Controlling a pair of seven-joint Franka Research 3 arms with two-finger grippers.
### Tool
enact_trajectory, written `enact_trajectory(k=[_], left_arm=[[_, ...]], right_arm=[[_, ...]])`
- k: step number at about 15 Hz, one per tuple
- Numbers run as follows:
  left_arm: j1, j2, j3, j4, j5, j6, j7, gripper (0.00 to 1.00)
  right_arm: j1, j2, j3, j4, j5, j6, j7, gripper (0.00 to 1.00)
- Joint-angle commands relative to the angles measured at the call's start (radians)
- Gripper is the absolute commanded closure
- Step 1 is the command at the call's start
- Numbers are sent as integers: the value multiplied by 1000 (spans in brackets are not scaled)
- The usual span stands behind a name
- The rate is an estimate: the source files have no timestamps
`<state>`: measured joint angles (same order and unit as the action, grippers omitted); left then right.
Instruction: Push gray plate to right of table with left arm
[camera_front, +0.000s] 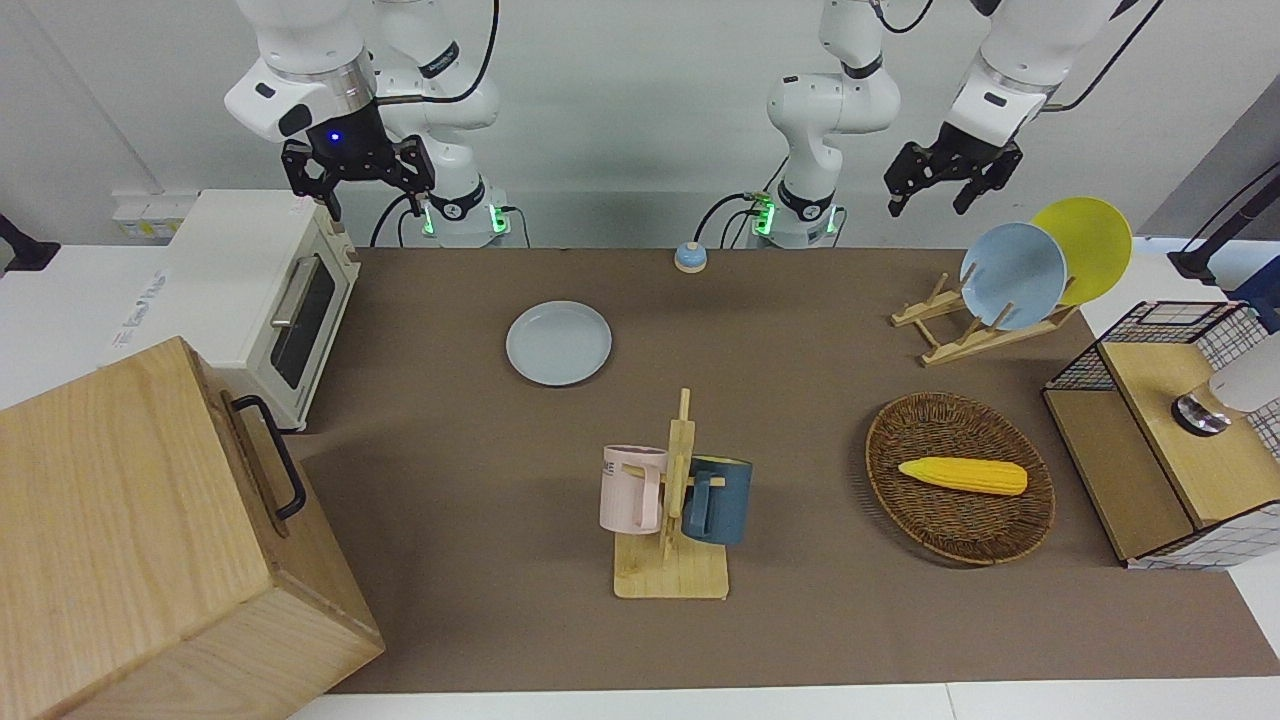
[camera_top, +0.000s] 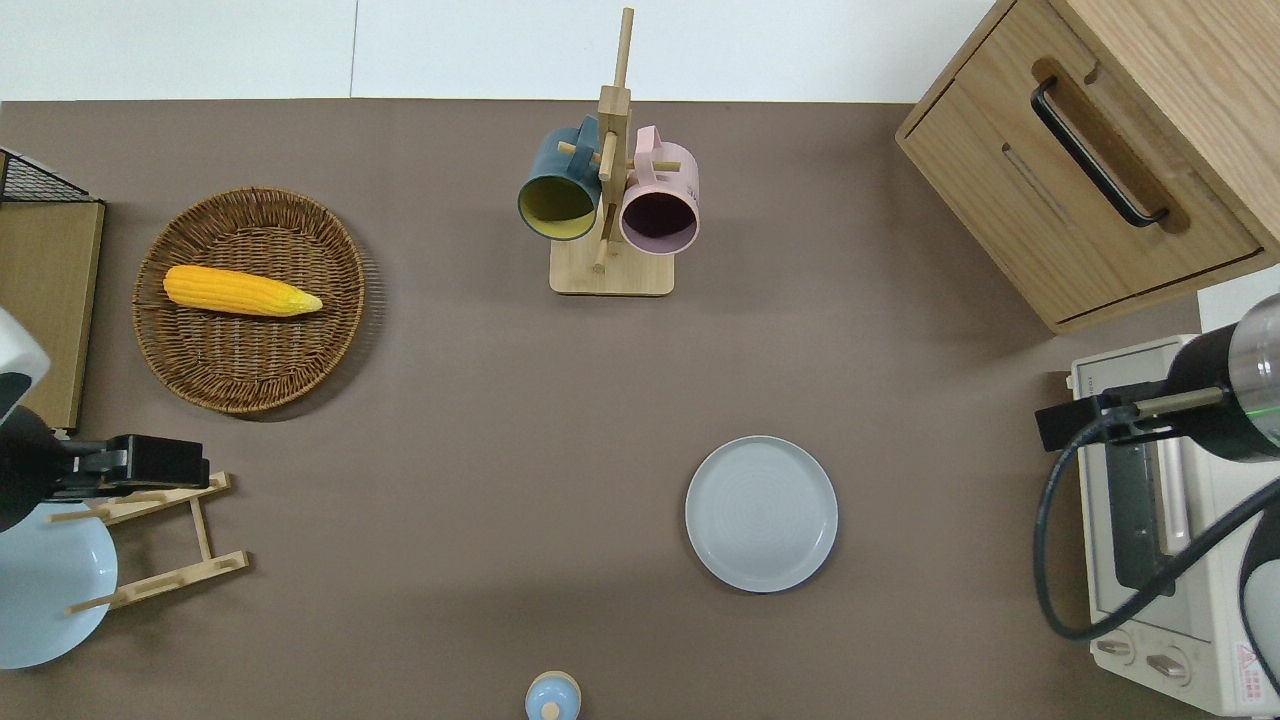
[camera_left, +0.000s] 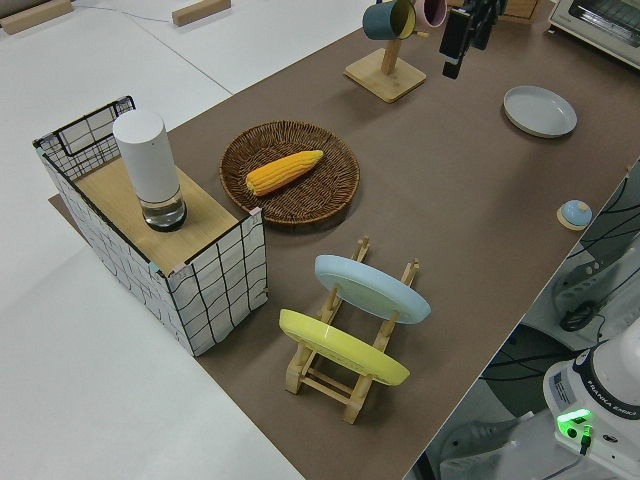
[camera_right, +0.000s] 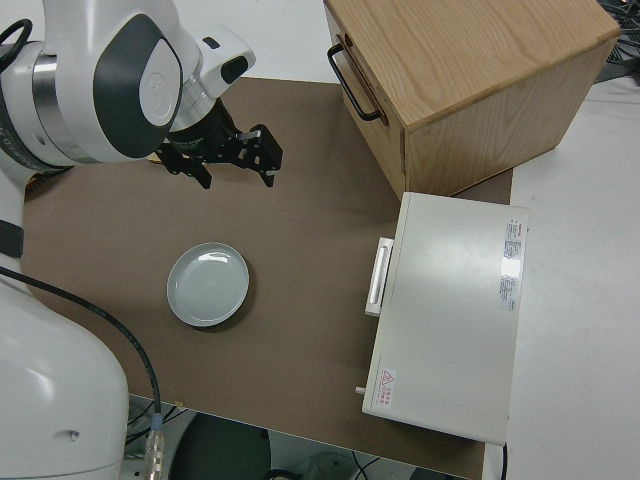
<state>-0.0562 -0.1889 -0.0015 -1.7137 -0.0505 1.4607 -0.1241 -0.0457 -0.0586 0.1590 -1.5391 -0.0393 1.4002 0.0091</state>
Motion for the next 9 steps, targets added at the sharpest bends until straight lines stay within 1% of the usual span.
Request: enact_trajectory(k=[1,6,9], left_arm=[[6,6,0,36,20,-37,3,2],[1,5,-17,54,21,-26,6,2],[1,5,-15,54,21,-25,1,2]], right_arm=[[-8,-10,5,-4,1,-12,-8,5],[-8,-10,5,-4,1,-12,-8,5],[-8,-10,5,-4,1,-12,-8,5]])
